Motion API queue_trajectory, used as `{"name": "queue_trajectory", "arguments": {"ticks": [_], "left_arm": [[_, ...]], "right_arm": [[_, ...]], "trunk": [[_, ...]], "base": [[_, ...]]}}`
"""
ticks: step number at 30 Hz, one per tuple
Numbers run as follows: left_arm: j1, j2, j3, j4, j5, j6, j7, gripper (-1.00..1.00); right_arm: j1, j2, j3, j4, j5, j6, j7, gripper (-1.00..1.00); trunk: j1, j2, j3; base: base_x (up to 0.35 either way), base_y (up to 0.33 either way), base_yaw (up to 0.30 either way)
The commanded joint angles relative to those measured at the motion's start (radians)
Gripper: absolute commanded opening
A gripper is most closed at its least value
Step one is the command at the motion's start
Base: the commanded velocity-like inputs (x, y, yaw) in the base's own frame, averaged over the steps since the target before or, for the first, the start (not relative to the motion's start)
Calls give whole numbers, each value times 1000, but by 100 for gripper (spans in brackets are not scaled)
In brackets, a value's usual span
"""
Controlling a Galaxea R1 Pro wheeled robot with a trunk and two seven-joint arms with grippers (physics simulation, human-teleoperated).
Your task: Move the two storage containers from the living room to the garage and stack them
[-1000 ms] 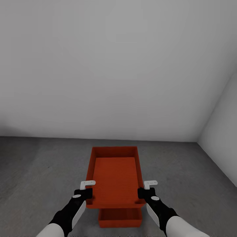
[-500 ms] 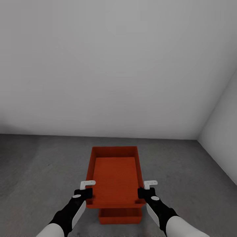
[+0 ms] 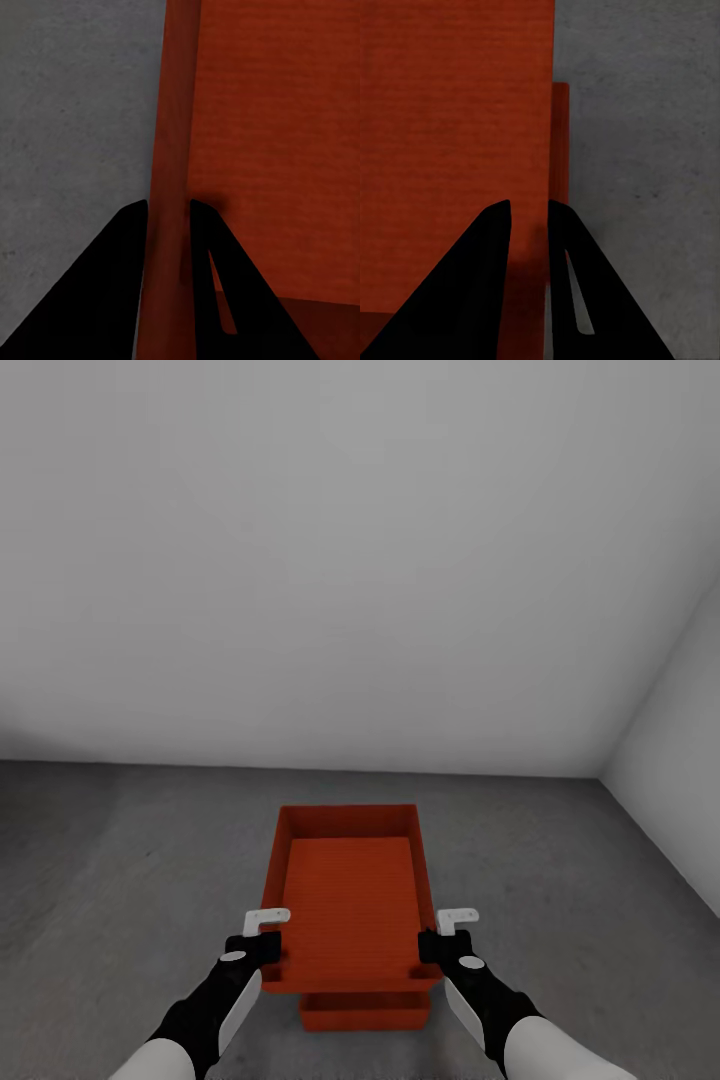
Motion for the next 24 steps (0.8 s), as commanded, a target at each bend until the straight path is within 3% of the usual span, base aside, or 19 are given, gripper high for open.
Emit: {"name": "queue_trajectory", "arguments": {"ticks": [1,24], "left_arm": [[-1,2,19,-19,-5,-2,15,-100],[-1,1,19,-19,-5,-2,15,-100]], "right_arm": [[-1,-19,-15,3,-11,-4,-71,-100],[-1,-19,-15,3,-10,-4,-69,-100]], "trunk": [[0,-1,-3],[0,-1,-40]], "base": [[0,0,0],[0,0,0]]}}
